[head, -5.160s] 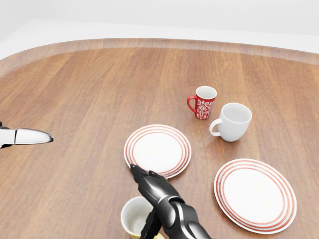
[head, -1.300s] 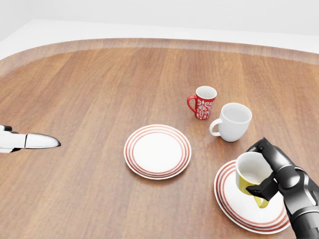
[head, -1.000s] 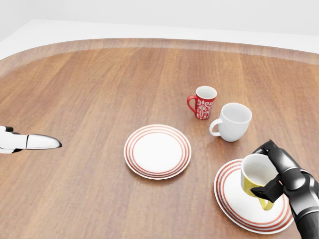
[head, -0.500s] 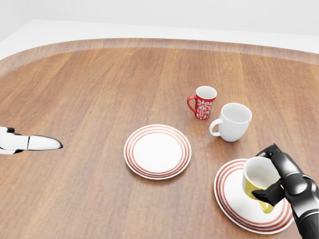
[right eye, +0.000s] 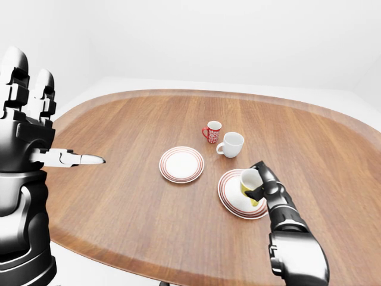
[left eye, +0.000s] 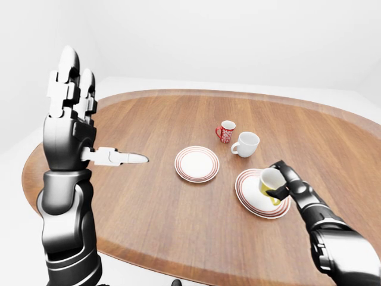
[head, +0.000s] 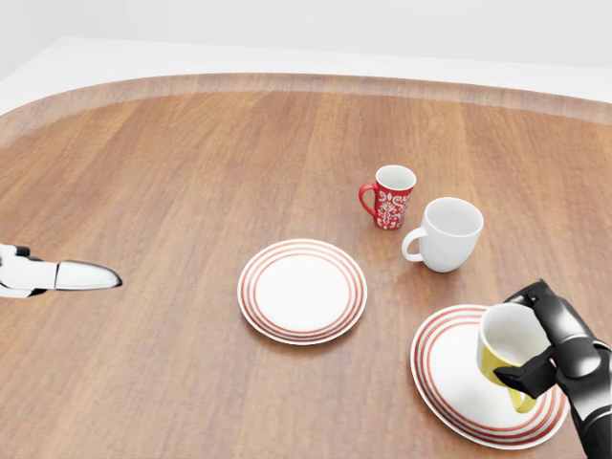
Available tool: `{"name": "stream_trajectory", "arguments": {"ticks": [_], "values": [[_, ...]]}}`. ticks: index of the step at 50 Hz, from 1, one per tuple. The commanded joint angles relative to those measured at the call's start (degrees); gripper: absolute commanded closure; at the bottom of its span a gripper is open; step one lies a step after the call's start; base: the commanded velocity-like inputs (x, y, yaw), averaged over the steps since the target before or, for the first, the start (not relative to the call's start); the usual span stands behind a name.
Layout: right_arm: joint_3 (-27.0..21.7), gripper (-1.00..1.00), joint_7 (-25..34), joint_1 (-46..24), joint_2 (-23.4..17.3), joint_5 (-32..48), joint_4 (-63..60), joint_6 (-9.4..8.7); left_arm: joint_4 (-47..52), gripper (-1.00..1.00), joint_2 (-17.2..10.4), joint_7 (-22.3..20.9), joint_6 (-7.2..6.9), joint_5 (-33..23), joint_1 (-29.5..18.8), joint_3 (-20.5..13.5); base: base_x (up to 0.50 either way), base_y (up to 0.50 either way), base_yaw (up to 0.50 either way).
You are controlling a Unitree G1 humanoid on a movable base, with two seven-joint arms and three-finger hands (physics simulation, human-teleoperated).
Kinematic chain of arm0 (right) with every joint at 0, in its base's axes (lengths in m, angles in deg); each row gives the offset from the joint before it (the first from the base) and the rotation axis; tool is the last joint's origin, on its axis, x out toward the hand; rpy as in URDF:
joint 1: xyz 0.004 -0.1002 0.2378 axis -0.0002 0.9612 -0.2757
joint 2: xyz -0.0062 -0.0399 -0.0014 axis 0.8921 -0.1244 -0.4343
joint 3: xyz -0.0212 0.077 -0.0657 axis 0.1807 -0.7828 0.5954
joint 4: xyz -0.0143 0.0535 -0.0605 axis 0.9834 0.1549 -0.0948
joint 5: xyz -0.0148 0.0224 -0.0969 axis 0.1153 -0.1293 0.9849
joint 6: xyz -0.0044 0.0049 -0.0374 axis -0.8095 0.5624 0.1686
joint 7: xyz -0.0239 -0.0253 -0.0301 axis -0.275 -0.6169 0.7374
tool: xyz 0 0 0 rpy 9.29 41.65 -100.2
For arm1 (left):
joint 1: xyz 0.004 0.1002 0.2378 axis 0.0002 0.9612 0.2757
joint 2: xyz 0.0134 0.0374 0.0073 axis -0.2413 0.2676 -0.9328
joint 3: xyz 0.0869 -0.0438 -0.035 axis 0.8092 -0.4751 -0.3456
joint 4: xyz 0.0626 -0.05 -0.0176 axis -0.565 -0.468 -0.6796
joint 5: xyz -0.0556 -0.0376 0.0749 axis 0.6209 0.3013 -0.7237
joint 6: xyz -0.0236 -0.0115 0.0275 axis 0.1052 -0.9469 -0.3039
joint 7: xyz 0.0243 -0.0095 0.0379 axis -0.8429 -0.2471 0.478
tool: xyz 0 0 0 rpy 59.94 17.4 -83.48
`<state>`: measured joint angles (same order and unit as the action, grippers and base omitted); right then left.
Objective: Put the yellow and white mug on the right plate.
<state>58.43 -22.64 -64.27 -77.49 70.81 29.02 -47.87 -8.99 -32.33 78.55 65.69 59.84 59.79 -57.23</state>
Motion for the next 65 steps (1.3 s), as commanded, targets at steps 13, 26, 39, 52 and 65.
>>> {"name": "stream_trajectory", "arguments": {"ticks": [13,26,39,52,65], "values": [[-0.75,1.00,-2.95,0.30,0.14,-1.46,0.78,0.28,0.03,-1.00,0.04,-0.11,0.00,-0.18,0.11,-0.05,0.00,0.00,0.00],[-0.66,1.00,-3.26,-0.47,1.59,-1.73,0.99,0.45,-0.55,-1.00,0.08,-0.09,0.00,-0.29,0.16,0.06,0.00,0.00,0.00],[-0.63,1.00,-3.54,-0.54,1.84,-1.70,1.40,0.48,-0.56,-1.00,0.14,-0.09,0.00,-0.44,0.12,0.18,0.00,0.00,0.00],[-0.62,-1.00,-2.73,-0.47,1.97,-1.82,1.46,0.24,-0.10,-1.00,0.25,-0.21,0.00,-0.53,0.30,0.16,0.00,0.00,0.00],[-1.57,-1.00,-0.65,-0.16,2.11,-3.53,1.71,0.02,-0.04,-1.00,0.25,-0.10,0.00,-0.34,0.25,0.09,0.00,0.00,0.00]]}}
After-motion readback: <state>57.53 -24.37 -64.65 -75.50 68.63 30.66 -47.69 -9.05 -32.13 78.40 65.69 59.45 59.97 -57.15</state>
